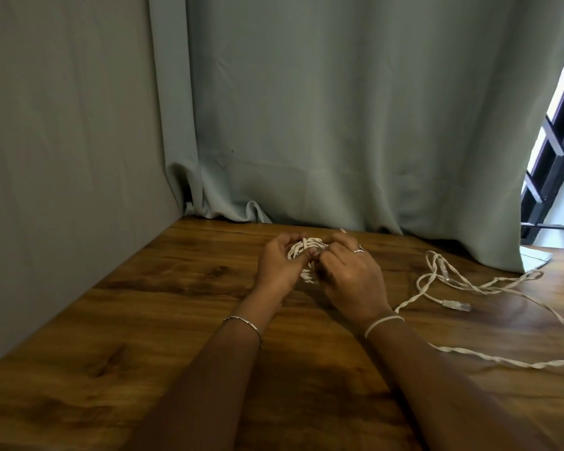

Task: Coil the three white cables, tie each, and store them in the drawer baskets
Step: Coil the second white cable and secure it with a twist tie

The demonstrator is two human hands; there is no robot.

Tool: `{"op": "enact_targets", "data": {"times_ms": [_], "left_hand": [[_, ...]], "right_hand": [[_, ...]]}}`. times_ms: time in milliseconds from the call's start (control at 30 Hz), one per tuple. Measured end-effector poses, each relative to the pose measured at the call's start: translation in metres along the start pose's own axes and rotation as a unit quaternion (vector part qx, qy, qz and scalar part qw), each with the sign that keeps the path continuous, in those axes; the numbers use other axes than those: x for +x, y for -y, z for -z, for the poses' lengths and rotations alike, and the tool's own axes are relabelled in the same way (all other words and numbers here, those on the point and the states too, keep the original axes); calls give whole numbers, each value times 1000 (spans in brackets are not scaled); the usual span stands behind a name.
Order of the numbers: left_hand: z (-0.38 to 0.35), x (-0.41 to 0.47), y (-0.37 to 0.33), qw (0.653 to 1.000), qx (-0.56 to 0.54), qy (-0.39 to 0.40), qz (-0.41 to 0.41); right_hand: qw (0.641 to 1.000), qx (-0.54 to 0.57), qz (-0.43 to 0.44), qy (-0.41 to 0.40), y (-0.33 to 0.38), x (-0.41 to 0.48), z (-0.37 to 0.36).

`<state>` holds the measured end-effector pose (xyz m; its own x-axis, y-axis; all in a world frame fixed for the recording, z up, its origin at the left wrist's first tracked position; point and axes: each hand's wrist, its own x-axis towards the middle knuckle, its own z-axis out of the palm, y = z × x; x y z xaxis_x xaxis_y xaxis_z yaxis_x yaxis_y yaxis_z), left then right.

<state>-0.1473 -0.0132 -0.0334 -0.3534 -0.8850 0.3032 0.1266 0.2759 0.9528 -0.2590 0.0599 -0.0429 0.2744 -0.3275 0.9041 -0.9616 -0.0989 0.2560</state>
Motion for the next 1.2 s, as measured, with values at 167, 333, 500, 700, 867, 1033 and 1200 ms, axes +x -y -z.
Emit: {"op": "enact_targets", "data": {"times_ms": [167,333,500,700,867,1033,1200], "left_hand": [[3,-3,0,998,-42,0,39],[2,-4,2,997,-60,4,51],[-4,-6,2,998,-34,28,45],[-8,-8,0,998,-16,47,37],[-5,-8,-1,998,-39,34,33],[-4,-8,-3,998,-50,30,30],[-3,-8,-3,998,-39,39,26]], "right_hand": [[999,-9,46,11,0,1,1],[999,-12,20,33,4,3,1],[997,-7,-48,65,-5,-2,1],[986,53,-148,63,-15,-3,-1],[983,56,-161,67,-12,-3,-2],[938,199,-274,70,-9,-2,-4],[811,366,-445,101,-13,-1,-4]]}}
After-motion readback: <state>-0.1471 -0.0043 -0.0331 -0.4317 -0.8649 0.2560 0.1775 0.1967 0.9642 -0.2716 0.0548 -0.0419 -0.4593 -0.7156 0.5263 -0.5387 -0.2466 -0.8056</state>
